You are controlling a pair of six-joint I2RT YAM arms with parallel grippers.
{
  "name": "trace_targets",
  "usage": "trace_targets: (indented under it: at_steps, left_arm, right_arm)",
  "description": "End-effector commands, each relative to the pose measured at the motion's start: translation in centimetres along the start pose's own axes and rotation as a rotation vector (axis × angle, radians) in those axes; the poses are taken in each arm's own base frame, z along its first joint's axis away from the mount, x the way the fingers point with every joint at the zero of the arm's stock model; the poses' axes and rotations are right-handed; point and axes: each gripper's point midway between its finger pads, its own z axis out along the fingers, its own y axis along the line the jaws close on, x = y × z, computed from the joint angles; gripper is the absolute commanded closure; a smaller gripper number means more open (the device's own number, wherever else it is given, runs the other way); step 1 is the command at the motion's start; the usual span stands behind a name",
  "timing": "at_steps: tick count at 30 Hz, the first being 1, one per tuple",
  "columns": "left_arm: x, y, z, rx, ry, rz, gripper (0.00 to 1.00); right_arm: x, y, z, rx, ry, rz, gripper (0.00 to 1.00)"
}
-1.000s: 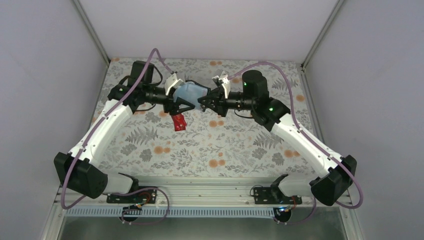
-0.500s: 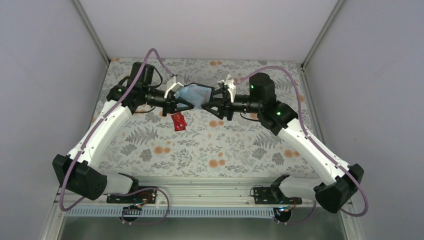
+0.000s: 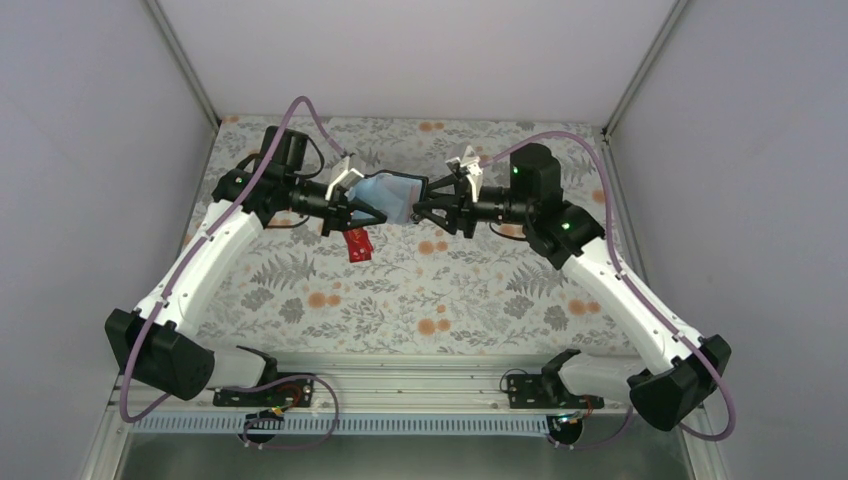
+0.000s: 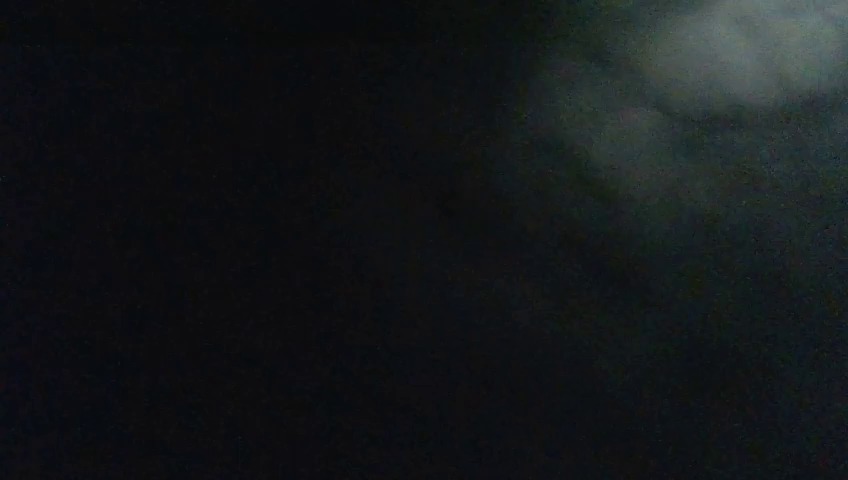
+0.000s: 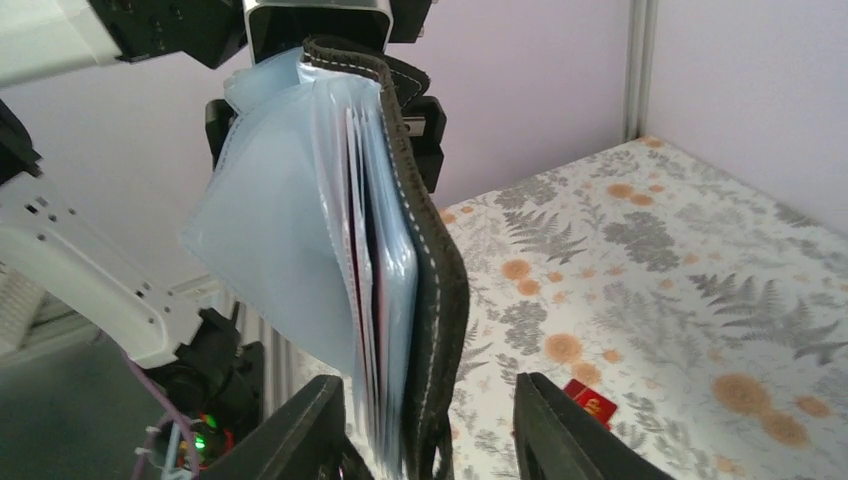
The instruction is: Take the credit cards out of the card holder
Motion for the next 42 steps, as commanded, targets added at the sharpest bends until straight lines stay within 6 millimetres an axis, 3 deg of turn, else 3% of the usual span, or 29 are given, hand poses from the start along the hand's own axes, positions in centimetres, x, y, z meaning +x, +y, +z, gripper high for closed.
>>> trace_targets:
  at_steps: [1,3,5,10,14,27,39,42]
  left_arm:
    - [-1.0,-0.5,-0.2,0.019,-0.025,0.041,0.98]
    - [-1.0,-0.3,-0.2,0.014,-0.024,0.038,0.98]
    - [-1.0,-0.4,-0.2,0.016,-0.025,0.038,0.98]
    - [-0.9,-0.6,-0.2,0.024,-0.026,0.043,0.98]
    - [-0.9,-0.8,-0.2,0.03,-0.025,0.05,0.98]
    - [-0.8,-1.7,-0.1,0.062,-0.027,0.072,0.98]
    - [-0.7,-2.7,0.1,0.105,-0.029,0.096,0.98]
    - [-0.7,-2.7,0.1,0.106,-0.029,0.097,0.98]
  right_arm:
    - [-0.9,1.2,0.1,-0.088,-0.013,-0.014,0.51]
    - [-0.5,2.4,0.2,-0.167,-0.004,-0.028,0.42]
    - [-0.5,2.6,0.3,-0.171,-0.003,-0.027,0.4]
    - [-0.7,1.5,0.5,-0.117,-0.01,-0.012,0.69]
    - [-0.9,0.5,0.7,-0.065,-0.014,0.002,0.75]
    - [-1.1,-0.8,1.6,-0.032,-0.005,0.052,0.74]
    - [-1.5,1.1,3.4,-0.132,-0.005,0.034,0.58]
    - [-1.5,2.1,3.8,-0.183,-0.01,0.026,0.63]
